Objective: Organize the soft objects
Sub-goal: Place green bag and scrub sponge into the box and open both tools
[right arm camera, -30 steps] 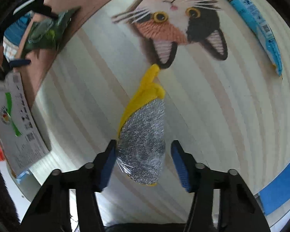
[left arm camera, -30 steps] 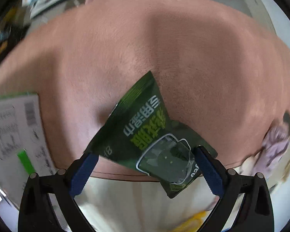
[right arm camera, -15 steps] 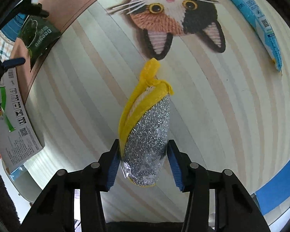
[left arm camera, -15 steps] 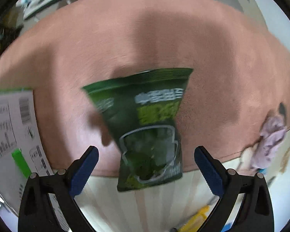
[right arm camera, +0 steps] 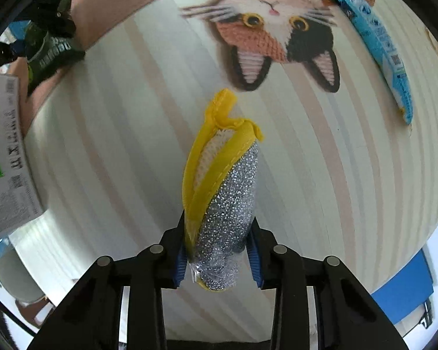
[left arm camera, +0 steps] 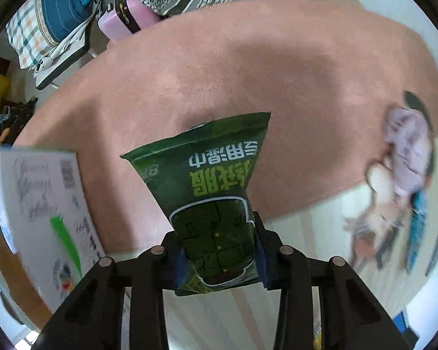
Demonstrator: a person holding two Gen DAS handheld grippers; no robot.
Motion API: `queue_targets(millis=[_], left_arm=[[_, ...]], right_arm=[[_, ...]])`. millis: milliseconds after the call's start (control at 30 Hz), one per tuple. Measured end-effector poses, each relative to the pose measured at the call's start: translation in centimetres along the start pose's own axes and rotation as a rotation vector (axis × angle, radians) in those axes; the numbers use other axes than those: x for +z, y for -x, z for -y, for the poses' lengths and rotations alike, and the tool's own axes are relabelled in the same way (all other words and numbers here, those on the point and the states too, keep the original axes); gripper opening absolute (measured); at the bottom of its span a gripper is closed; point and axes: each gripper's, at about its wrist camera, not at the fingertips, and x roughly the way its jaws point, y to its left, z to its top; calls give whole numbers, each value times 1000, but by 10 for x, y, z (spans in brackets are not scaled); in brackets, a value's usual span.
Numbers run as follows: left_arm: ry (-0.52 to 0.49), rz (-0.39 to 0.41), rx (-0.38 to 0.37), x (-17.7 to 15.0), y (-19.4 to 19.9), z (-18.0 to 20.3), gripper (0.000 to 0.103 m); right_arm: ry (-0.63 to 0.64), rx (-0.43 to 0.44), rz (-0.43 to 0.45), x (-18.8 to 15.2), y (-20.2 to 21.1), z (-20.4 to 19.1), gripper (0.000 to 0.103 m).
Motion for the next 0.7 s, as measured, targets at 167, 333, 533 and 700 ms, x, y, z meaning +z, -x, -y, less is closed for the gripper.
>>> queue_targets(millis=[167,333,533,700], left_arm=[[9,96,-121,-58,68,-29,34],[59,163,-189,-109,126,-127,34],[194,147,-135,-135,134,-262,34],[312,70,-70,-139,99,-360,34]], right_arm=[[54,79,53,-16,45,-19,36],[157,216,105,-38,107,-74,36],[310,398,94,-50,148,-177,36],[404,450,57,-44,131,-285,36]])
